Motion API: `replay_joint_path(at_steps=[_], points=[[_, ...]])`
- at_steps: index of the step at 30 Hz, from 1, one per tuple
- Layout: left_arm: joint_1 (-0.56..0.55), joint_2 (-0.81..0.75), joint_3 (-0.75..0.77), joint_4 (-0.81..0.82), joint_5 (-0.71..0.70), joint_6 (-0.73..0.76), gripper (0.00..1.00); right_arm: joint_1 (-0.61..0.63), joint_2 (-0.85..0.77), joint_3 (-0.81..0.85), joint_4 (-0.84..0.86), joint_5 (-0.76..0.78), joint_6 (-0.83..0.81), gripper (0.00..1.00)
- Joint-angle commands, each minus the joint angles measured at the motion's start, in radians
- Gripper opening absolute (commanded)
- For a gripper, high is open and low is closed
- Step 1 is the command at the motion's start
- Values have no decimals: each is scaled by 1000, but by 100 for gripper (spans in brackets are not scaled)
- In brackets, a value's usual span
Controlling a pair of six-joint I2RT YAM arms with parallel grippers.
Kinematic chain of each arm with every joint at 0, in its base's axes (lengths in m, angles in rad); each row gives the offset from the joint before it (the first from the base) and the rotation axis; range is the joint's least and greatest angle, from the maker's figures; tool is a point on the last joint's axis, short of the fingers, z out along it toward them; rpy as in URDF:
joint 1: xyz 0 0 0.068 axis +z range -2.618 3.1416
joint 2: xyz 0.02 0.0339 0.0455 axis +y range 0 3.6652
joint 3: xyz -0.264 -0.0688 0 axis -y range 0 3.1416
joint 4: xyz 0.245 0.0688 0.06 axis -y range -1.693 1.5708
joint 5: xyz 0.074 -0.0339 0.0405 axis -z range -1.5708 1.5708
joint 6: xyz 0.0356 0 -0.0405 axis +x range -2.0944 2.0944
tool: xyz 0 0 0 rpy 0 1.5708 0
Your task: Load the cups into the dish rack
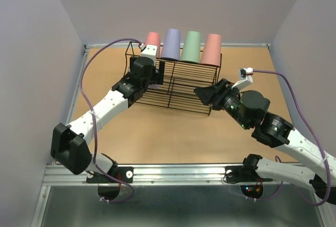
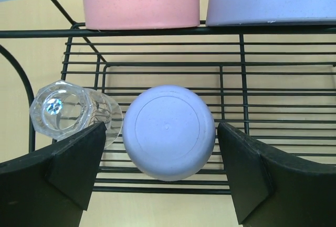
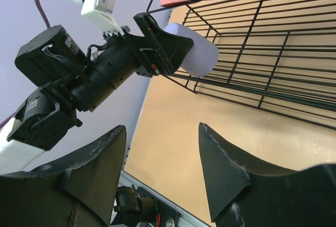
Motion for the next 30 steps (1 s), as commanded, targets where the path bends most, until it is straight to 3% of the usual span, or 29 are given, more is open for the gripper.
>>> replay_joint_path(at_steps=[1,10,20,24,30], points=[[-5,-91,3,-10,-35,4,99,5,-30,0,0,11,8,63],[-5,-249,-9,-136,-187,-11,99,5,-61,-26,-52,-1,5,63],[1,-655,-168,-242,-356,-80,99,5,-121,-90,-98,-29,30,64],[1,-731,-228,-273,-374,-70,99,5,-136,-106,-119,-50,36,64],[2,-793,-300,-328,-436,-177,99,4,-171,-100,-180,-73,39,64]])
